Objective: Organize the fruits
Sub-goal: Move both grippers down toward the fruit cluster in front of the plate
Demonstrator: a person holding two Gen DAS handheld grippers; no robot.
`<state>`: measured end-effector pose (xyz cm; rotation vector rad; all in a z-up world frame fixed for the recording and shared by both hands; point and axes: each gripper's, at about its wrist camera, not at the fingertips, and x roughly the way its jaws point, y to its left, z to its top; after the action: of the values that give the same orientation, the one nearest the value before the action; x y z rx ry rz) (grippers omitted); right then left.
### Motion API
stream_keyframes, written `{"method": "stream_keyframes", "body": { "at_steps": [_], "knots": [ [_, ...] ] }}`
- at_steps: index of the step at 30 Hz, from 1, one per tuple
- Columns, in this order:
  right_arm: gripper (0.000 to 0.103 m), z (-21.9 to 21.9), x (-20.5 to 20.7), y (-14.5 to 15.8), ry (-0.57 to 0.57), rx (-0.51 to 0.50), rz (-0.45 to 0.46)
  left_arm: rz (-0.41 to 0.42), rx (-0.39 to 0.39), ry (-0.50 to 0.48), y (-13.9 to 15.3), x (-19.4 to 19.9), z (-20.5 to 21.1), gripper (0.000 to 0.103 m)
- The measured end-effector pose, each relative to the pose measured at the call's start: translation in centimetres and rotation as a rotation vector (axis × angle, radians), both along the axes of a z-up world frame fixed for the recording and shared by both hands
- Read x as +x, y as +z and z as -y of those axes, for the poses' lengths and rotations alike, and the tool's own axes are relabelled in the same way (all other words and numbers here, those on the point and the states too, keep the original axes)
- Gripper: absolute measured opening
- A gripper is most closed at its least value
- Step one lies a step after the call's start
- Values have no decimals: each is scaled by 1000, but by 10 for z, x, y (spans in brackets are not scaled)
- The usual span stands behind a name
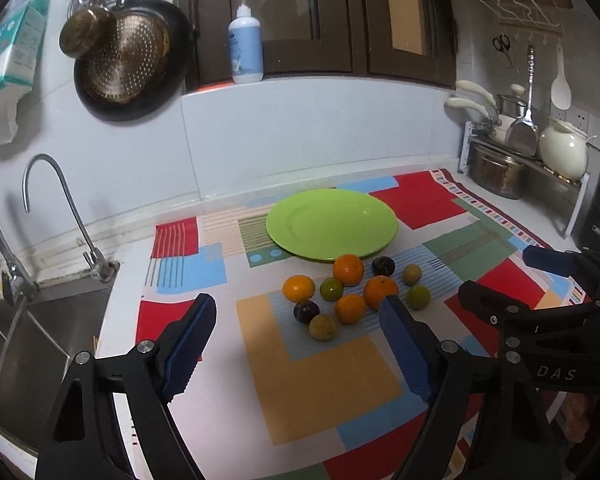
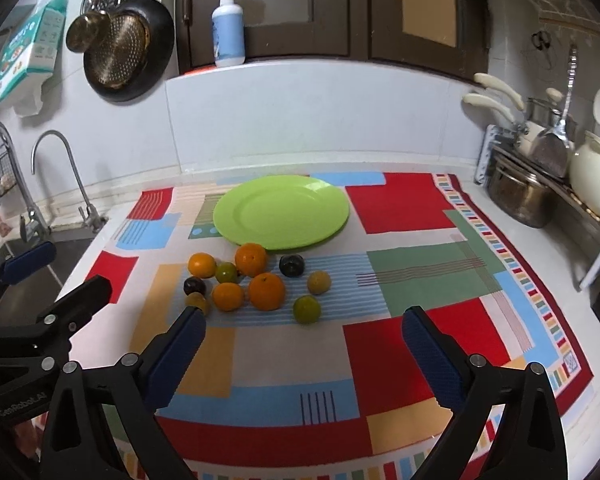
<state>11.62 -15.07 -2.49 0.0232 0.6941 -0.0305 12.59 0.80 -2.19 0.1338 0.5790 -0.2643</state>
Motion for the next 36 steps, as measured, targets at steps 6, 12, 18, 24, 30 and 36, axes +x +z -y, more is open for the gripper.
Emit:
{"method": "stream_keyframes", "body": {
  "at_steps": [6, 12, 18, 24, 30, 36],
  "knots": [
    [88, 9, 25, -11, 97, -8, -47, -39, 22, 16, -15, 13, 15, 77],
    [82, 17, 48, -26, 162, -9, -90, -60, 62, 1, -30, 25, 29, 70],
    [76, 20, 66, -42, 191, -7, -144, -126, 74, -16, -48, 45, 35, 59],
    [68, 19, 80, -57, 217, 5, -200, -201, 57, -39, -65, 60, 36, 48],
    [59, 22, 89, -71, 214, 24, -247, -250, 53, -55, -78, 70, 38, 43],
    [50, 22, 95, -79, 226, 35, -273, -298, 49, -67, -89, 79, 40, 37]
  ]
}}
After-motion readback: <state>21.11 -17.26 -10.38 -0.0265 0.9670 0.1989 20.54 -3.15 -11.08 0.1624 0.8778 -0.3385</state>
